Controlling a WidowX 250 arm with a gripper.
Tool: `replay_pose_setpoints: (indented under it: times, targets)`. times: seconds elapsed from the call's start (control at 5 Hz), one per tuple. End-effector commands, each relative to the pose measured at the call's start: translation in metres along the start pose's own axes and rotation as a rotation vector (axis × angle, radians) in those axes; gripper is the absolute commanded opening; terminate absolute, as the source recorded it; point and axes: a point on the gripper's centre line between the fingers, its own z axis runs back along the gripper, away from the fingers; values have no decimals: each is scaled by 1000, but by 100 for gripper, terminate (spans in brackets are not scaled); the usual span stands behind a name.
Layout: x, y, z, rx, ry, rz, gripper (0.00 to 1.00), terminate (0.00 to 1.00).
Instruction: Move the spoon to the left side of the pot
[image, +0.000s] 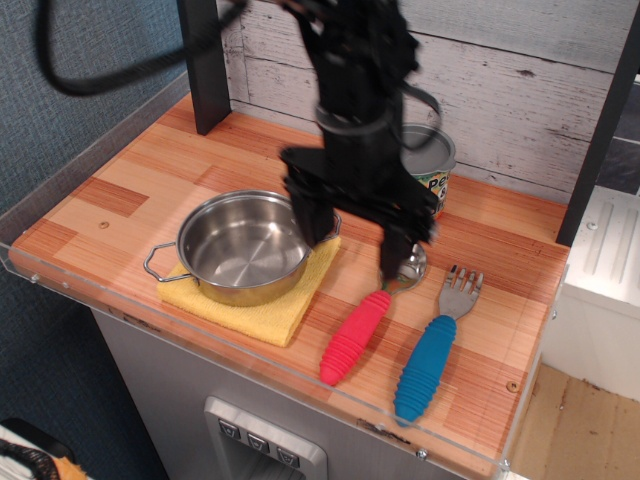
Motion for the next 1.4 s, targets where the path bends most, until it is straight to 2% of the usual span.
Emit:
replay_pose_setpoints:
  times: [0.0, 0.6, 1.2]
  targets:
    - [4, -8, -14, -3, -16, -29, 100, 0]
    - [-6, -14, -38, 7, 30, -31, 100, 0]
    - [-10, -10, -50, 21, 57, -23, 100, 0]
